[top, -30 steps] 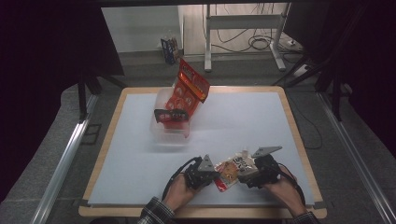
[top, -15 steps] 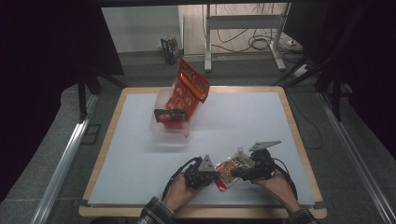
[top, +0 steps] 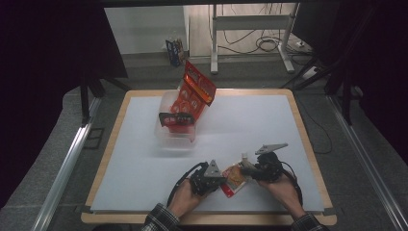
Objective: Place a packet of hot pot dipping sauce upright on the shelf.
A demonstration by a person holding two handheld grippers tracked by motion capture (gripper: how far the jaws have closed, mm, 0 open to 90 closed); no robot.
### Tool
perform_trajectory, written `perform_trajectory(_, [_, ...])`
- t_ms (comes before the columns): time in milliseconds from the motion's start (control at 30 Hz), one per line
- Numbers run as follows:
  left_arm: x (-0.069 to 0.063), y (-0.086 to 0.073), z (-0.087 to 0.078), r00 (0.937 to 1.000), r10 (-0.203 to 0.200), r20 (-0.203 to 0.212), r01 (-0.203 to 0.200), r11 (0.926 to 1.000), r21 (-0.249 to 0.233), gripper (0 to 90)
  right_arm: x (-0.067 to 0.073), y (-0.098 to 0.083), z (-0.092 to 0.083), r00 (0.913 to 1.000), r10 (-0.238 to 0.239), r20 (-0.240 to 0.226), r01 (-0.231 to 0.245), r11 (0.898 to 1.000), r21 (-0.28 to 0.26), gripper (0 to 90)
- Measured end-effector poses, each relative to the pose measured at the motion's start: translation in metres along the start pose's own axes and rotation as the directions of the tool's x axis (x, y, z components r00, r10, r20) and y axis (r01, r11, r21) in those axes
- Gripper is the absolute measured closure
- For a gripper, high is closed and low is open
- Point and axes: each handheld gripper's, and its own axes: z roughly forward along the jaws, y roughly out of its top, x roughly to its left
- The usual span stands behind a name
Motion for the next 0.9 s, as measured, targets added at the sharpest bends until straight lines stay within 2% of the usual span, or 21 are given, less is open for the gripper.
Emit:
perform_trajectory(67, [0.000,0.000,0.000,1.0000,-0.001,0.001,0.001,1.0000,0.000,90.0,-0.001,0.000,-0.002,0.9998,0.011,-0.017,-0.011,1.000,-0.012,78.6])
perform_trajectory(200, [0.001,0.000,0.000,0.9999,-0.009,0.005,0.009,0.9999,-0.006,90.0,0.003,0.003,-0.005,0.9996,-0.002,-0.027,0.001,1.000,-0.024,82.7])
perform_trajectory(400, [0.003,-0.002,-0.002,0.9992,-0.035,0.021,0.035,0.9992,-0.017,90.0,0.008,0.011,-0.011,0.9981,-0.025,-0.055,0.023,0.999,-0.039,84.9])
perform_trajectory(467, [0.006,-0.003,-0.004,0.9994,-0.028,0.020,0.028,0.9996,-0.005,87.5,0.009,0.013,-0.013,0.9971,-0.026,-0.072,0.023,0.999,-0.047,85.3])
perform_trajectory(500, [0.006,-0.004,-0.004,0.9983,-0.052,0.027,0.052,0.9984,-0.020,85.8,0.009,0.015,-0.014,0.9964,-0.028,-0.079,0.024,0.998,-0.049,85.4])
perform_trajectory(533, [0.008,-0.004,-0.006,0.9985,-0.046,0.031,0.047,0.9989,-0.011,84.2,0.009,0.016,-0.015,0.9956,-0.028,-0.090,0.023,0.998,-0.054,85.5])
perform_trajectory(567, [0.008,-0.005,-0.006,0.9975,-0.063,0.032,0.064,0.9976,-0.025,83.3,0.009,0.016,-0.016,0.9945,-0.025,-0.101,0.020,0.998,-0.058,85.6])
perform_trajectory(600, [0.008,-0.005,-0.006,0.9975,-0.063,0.032,0.064,0.9976,-0.025,82.4,0.010,0.017,-0.016,0.9936,-0.022,-0.111,0.015,0.998,-0.064,85.7])
perform_trajectory(667, [0.008,-0.005,-0.006,0.9975,-0.067,0.022,0.067,0.9973,-0.030,81.0,0.010,0.019,-0.018,0.9890,0.003,-0.148,-0.014,0.997,-0.075,86.0])
perform_trajectory(700, [0.008,-0.005,-0.007,0.9977,-0.066,0.016,0.067,0.9973,-0.032,80.2,0.011,0.020,-0.019,0.9882,0.002,-0.153,-0.014,0.997,-0.075,86.1])
perform_trajectory(767, [0.009,-0.006,-0.008,0.9982,-0.059,0.005,0.060,0.9981,-0.016,77.6,0.013,0.024,-0.020,0.9903,-0.018,-0.138,0.008,0.997,-0.078,86.2])
perform_trajectory(800, [0.008,-0.006,-0.008,0.9973,-0.073,0.001,0.073,0.9972,-0.015,73.4,0.014,0.026,-0.022,0.9916,-0.031,-0.126,0.020,0.996,-0.082,86.3])
perform_trajectory(867, [0.009,-0.007,-0.009,0.9977,-0.068,0.001,0.068,0.9977,-0.005,65.9,0.015,0.029,-0.024,0.9931,-0.045,-0.109,0.036,0.995,-0.090,86.4])
perform_trajectory(900, [0.009,-0.008,-0.010,0.9968,-0.080,-0.006,0.080,0.9967,-0.015,61.5,0.015,0.031,-0.026,0.9933,-0.051,-0.104,0.041,0.994,-0.098,86.4])
